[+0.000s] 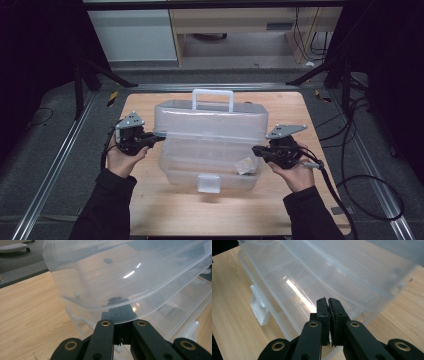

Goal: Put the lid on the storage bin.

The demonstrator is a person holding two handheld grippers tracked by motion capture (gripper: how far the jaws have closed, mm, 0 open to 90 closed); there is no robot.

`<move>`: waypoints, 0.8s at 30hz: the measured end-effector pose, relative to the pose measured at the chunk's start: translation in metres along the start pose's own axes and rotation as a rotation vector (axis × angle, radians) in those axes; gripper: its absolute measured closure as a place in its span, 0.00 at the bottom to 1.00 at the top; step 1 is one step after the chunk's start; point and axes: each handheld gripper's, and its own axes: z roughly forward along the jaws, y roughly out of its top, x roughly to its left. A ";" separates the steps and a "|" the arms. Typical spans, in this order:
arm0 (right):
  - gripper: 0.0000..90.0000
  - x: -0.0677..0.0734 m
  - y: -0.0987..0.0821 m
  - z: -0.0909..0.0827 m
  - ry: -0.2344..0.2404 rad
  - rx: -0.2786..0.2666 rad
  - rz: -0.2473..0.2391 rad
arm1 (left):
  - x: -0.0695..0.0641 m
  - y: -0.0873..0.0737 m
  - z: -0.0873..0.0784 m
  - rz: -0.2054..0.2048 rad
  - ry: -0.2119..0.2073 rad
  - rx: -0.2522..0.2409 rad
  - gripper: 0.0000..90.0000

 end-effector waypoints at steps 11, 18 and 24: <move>0.99 -0.012 -0.011 -0.007 -0.047 -0.064 0.076 | -0.004 -0.008 0.000 0.029 -0.002 0.031 1.00; 0.99 -0.009 -0.014 -0.006 -0.056 -0.037 0.064 | -0.005 -0.015 0.000 0.027 -0.027 0.034 0.97; 1.00 -0.009 -0.014 -0.007 -0.054 -0.042 0.058 | -0.007 -0.021 -0.002 0.032 -0.005 0.065 0.96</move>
